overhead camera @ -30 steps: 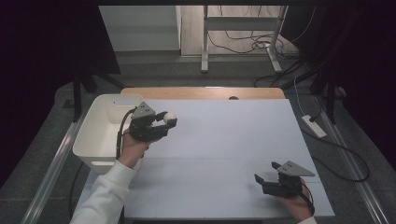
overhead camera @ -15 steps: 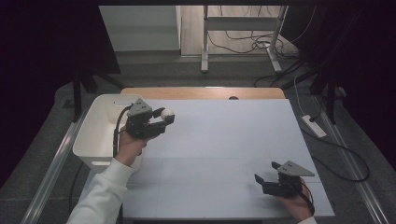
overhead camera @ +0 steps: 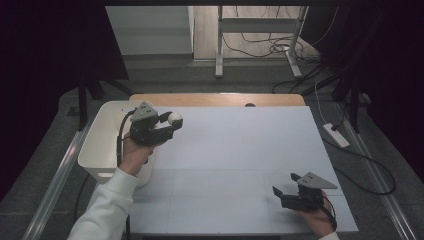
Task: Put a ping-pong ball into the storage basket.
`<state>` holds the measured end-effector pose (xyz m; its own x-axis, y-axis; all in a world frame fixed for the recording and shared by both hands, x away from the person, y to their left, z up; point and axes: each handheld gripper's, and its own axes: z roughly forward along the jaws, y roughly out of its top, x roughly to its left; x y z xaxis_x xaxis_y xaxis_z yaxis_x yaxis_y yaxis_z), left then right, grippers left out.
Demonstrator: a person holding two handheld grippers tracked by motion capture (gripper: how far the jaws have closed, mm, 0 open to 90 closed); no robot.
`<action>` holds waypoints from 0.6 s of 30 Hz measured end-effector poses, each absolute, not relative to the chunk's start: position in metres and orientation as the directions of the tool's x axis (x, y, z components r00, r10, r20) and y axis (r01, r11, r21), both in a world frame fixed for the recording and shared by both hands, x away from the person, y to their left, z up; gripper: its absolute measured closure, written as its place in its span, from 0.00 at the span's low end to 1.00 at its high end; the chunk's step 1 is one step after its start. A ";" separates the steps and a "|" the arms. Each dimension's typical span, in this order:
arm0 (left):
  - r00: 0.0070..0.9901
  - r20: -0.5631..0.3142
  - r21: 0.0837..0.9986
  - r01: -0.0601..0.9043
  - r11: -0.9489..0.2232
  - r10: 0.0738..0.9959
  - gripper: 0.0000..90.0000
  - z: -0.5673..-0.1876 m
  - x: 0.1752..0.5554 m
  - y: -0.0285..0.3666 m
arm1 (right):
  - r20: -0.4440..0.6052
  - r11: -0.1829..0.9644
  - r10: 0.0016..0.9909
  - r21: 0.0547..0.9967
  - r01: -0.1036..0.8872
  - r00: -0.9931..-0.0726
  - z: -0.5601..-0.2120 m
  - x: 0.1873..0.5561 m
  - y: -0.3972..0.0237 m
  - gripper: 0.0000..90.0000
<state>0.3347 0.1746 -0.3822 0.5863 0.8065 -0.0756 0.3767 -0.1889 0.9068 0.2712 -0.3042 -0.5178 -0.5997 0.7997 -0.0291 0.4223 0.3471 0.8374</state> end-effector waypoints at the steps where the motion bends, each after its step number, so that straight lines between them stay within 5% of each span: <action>1: 0.585 -0.076 0.907 0.377 -0.188 0.808 0.56 -0.382 0.335 0.175 | -0.029 0.347 0.800 0.837 0.422 -0.599 -0.518 0.271 -0.304 0.17; 18: 0.554 -0.072 0.910 0.377 -0.173 0.829 0.56 -0.379 0.333 0.191 | -0.028 0.345 0.801 0.839 0.421 -0.598 -0.517 0.271 -0.304 0.17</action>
<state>0.3326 0.1912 -0.3789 0.5543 0.8292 -0.0719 0.3775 -0.1734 0.9096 0.2710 -0.3045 -0.5174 -0.5983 0.8008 -0.0283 0.4215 0.3446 0.8388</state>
